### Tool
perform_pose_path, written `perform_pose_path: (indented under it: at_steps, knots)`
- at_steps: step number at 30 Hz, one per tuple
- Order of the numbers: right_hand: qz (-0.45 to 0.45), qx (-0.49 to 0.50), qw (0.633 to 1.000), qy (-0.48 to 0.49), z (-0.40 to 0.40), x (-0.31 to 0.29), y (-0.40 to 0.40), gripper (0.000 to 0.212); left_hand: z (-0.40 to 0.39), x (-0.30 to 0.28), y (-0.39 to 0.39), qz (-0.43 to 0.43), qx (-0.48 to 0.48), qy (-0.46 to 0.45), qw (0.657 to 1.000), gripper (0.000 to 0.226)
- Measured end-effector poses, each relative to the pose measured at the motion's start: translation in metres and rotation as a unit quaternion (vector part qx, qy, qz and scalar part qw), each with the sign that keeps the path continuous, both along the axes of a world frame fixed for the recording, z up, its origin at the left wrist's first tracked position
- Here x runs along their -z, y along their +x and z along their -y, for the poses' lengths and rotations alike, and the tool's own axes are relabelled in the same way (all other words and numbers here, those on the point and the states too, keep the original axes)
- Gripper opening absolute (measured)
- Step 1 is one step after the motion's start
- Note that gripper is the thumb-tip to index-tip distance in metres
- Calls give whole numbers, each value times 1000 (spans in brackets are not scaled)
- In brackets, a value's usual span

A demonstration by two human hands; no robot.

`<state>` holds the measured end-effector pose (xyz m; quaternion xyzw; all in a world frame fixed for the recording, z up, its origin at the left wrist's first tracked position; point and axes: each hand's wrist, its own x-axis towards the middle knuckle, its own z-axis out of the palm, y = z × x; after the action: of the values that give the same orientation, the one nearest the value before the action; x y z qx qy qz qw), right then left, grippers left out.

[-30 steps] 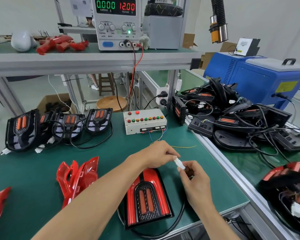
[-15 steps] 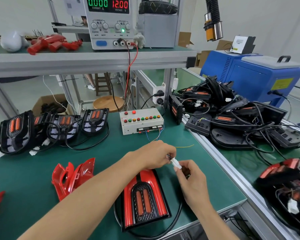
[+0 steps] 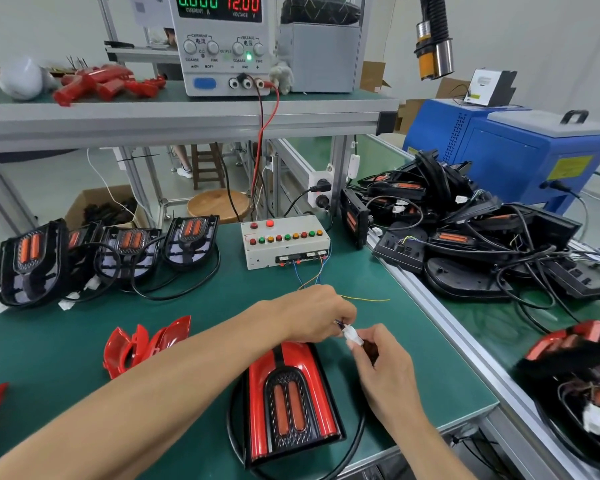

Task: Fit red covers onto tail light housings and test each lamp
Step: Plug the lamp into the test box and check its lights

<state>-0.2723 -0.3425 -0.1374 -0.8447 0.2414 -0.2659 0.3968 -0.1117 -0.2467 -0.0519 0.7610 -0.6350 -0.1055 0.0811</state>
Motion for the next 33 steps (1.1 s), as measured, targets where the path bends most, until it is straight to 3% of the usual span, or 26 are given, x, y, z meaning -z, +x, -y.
perform_pose_path:
  at_steps: [13,17,22,27,30,33]
  knots:
    - [-42,-26,999,7,1,-1,5,17,-5,7,2,-6,-20,25,999,21]
    - [-19,-10,1000,-13,-1,-2,6,16,-7,6,9,-57,-46,18,997,37]
    - [98,27,995,-3,-6,-8,-6,20,-12,-2,19,-108,-119,-100,982,36]
    - [55,-77,994,54,-22,-13,-32,22,-31,-3,48,-109,-292,-245,918,20]
    - [-2,-119,989,90,-26,-19,-41,30,-48,4,73,-46,-383,-194,902,26]
    - [-79,-139,979,125,-27,-23,-41,6,-58,14,90,5,-388,-85,918,43]
